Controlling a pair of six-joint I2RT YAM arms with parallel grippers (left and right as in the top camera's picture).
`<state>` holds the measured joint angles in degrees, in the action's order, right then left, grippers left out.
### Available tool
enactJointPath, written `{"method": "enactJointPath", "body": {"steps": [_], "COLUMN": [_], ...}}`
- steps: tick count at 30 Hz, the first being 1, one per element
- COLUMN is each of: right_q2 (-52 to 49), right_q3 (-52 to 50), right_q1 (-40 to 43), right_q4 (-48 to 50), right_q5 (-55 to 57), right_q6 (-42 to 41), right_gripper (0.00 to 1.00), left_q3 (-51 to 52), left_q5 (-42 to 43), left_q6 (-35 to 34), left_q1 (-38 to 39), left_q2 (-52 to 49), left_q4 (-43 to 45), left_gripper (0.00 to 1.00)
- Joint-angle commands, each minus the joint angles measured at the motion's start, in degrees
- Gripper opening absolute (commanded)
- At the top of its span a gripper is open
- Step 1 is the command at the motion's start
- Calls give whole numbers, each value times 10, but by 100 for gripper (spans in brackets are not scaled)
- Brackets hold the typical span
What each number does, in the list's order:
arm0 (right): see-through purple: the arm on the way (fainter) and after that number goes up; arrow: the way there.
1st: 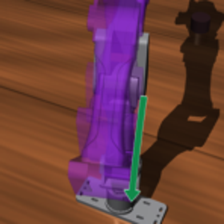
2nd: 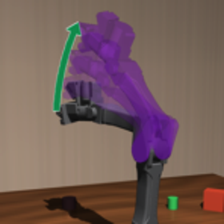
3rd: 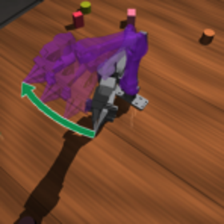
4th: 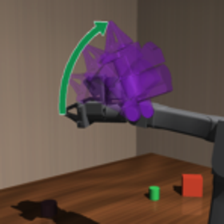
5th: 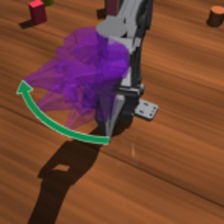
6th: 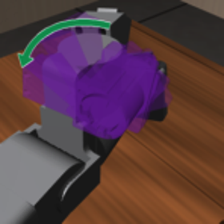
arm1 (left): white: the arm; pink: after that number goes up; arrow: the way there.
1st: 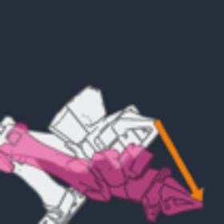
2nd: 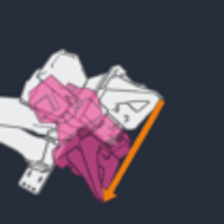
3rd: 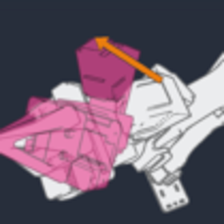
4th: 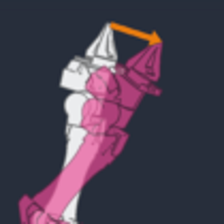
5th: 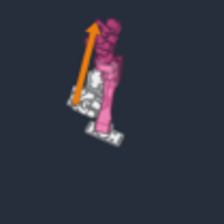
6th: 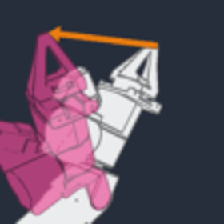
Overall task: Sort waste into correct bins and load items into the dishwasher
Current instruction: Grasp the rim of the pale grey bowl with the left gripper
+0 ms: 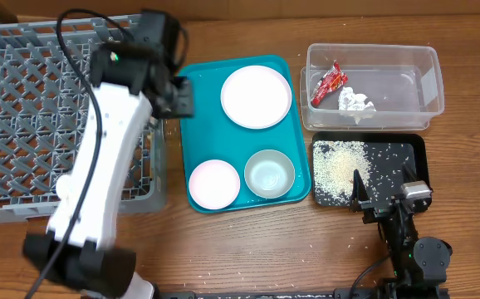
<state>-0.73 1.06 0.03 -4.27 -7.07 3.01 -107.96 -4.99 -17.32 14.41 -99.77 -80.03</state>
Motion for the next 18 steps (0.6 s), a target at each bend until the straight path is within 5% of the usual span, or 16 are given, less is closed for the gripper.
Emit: {"method": "enactJointPath", "body": {"steps": [1,5,9,18], "right_q2": [6,6,6,6], "right_q3": [-6,-6,-6,-6], "right_q1": [3,3,3,3], "right_q4": [3,3,3,3], "right_q5": [1,1,1,1], "right_q6": [0,0,0,0], "right_gripper": [100,100,100,100], "left_q3": [28,118,269,314], "left_q5": [38,4,6,2], "left_q6": [-75,-148,-185,-181], "left_q1": [83,160,226,239], "left_q2": [9,1,-26,-121], "left_q4": [-11,39,212,296], "left_gripper": [55,52,45,30]}}
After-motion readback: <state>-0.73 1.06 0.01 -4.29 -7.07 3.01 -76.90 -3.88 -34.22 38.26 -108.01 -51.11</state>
